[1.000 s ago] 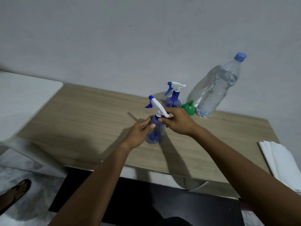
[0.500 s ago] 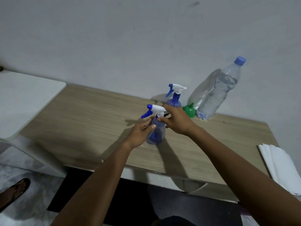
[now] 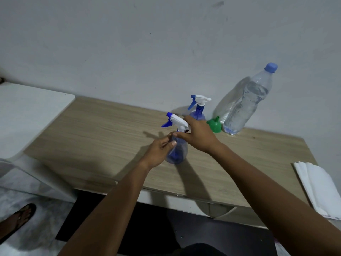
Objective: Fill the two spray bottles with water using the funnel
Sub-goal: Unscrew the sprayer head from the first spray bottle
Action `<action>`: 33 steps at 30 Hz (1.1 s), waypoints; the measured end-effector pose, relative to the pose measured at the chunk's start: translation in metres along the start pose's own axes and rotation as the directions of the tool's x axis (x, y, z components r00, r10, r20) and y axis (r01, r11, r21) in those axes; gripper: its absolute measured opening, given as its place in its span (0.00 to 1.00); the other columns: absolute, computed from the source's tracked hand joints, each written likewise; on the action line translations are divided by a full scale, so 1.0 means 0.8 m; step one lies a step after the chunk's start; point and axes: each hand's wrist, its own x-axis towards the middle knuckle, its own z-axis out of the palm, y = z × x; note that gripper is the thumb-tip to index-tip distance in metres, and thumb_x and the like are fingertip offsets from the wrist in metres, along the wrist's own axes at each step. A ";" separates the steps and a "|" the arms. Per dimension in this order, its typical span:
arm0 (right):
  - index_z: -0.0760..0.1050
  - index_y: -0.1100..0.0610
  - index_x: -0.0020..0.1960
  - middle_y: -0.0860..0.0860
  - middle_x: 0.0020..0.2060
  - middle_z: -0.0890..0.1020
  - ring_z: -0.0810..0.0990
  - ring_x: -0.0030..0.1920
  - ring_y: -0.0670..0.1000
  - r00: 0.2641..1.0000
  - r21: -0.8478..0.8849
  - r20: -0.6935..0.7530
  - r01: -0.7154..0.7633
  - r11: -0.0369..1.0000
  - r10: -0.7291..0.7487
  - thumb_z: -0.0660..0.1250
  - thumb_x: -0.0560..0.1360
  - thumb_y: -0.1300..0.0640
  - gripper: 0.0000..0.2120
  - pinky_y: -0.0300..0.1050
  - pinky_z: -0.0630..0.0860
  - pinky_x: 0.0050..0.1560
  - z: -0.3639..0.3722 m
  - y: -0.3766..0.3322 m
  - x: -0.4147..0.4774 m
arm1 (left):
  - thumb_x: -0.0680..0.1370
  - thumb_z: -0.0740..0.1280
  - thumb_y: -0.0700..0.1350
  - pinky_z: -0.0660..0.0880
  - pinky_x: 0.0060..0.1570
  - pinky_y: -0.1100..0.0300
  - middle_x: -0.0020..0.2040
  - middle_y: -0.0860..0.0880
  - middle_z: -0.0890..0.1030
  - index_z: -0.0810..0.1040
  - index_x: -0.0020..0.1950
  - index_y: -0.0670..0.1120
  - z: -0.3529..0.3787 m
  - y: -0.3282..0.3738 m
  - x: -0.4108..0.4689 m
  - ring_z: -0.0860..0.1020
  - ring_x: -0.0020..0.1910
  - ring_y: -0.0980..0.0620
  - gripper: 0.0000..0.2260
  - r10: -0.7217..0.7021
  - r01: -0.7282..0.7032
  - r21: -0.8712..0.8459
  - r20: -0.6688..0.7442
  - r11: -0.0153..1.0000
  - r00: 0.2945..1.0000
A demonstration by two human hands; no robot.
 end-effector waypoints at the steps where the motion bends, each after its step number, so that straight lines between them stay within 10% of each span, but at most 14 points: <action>1: 0.76 0.56 0.59 0.50 0.45 0.82 0.79 0.43 0.52 1.000 0.002 0.002 -0.004 1.000 0.004 0.74 0.73 0.41 0.23 0.47 0.72 0.40 0.000 0.000 0.001 | 0.84 0.63 0.45 0.73 0.62 0.66 0.63 0.53 0.81 0.75 0.71 0.50 -0.001 0.002 -0.001 0.78 0.62 0.61 0.16 -0.002 0.002 0.014 0.012 1.000 1.000; 9: 0.75 0.54 0.61 0.50 0.50 0.82 0.84 0.47 0.50 0.986 0.117 0.168 -0.002 0.993 -0.018 0.73 0.76 0.51 0.16 0.56 0.84 0.47 -0.010 0.008 0.000 | 0.80 0.66 0.52 0.69 0.72 0.53 0.67 0.57 0.79 0.70 0.76 0.52 -0.002 -0.003 0.000 0.75 0.69 0.58 0.23 0.011 -0.011 0.020 0.003 1.000 1.000; 20: 0.78 0.52 0.57 0.45 0.41 0.80 0.79 0.41 0.47 0.989 0.124 0.143 0.024 0.992 -0.042 0.74 0.74 0.44 0.17 0.42 0.73 0.42 -0.018 0.008 -0.004 | 0.83 0.63 0.39 0.71 0.62 0.70 0.64 0.56 0.80 0.71 0.74 0.48 0.000 -0.004 0.003 0.76 0.66 0.60 0.19 0.031 -0.031 -0.024 -0.017 0.999 0.999; 24: 0.76 0.55 0.59 0.48 0.42 0.80 0.78 0.41 0.50 0.999 0.058 0.035 0.003 0.998 -0.005 0.75 0.71 0.39 0.25 0.47 0.74 0.41 -0.007 0.001 0.003 | 0.83 0.63 0.38 0.72 0.58 0.69 0.60 0.53 0.81 0.74 0.68 0.50 0.002 -0.002 0.002 0.79 0.58 0.65 0.15 0.022 -0.023 -0.028 -0.038 0.999 0.999; 33: 0.80 0.50 0.54 0.46 0.44 0.84 0.83 0.44 0.47 0.990 0.177 0.139 -0.055 0.983 0.030 0.75 0.74 0.53 0.10 0.56 0.82 0.49 -0.011 0.009 -0.002 | 0.83 0.63 0.46 0.70 0.65 0.66 0.65 0.59 0.79 0.69 0.75 0.54 -0.001 0.004 -0.003 0.75 0.66 0.63 0.20 0.012 -0.012 0.035 -0.008 0.999 1.000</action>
